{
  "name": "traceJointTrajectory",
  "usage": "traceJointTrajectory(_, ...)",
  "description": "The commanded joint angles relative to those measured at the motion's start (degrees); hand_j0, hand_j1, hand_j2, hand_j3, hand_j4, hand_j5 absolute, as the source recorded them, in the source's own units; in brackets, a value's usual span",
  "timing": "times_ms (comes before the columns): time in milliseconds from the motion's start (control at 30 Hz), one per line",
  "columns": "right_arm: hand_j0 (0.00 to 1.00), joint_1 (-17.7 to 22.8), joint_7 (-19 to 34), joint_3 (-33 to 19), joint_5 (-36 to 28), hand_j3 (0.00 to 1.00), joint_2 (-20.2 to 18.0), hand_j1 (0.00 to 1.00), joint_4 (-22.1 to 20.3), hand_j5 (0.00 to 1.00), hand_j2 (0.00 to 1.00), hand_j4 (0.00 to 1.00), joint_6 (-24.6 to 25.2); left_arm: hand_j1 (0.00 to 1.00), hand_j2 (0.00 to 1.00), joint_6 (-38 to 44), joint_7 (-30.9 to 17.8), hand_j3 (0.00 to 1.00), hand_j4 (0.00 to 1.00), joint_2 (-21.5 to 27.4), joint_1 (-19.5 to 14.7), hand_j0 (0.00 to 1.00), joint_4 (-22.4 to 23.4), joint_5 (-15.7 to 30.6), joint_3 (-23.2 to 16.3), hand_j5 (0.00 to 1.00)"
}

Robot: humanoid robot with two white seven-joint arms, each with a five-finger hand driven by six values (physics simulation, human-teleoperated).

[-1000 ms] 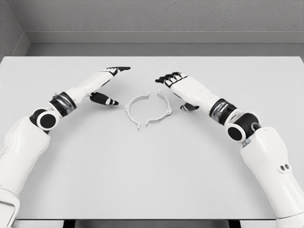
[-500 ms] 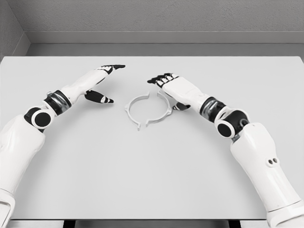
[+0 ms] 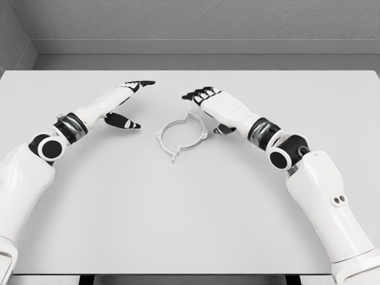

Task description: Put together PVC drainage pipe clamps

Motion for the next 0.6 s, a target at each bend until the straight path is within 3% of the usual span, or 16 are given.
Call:
traceJointTrajectory(0, 1.00, -0.1, 0.1, 0.0, -0.2, 1.00, -0.1, 1.00, -1.4, 1.00, 1.00, 1.00, 1.0, 1.00, 1.00, 0.1, 0.0, 1.00, 1.00, 0.4, -0.1, 1.00, 0.0, 0.5, 0.4, 1.00)
traceJointTrajectory(367, 1.00, -1.1, 0.1, 0.6, 0.7, 1.00, 0.8, 1.00, -4.9, 1.00, 1.00, 1.00, 2.2, 1.00, 1.00, 0.1, 0.1, 1.00, 1.00, 1.0, -0.6, 1.00, 0.1, 0.4, 0.2, 1.00)
traceJointTrajectory(567, 1.00, -5.2, 0.3, 7.7, 0.7, 1.00, 0.9, 1.00, -2.4, 1.00, 1.00, 1.00, 4.6, 1.00, 1.00, 0.1, 0.1, 1.00, 1.00, 2.4, -1.2, 1.00, 0.2, 0.4, 0.3, 1.00)
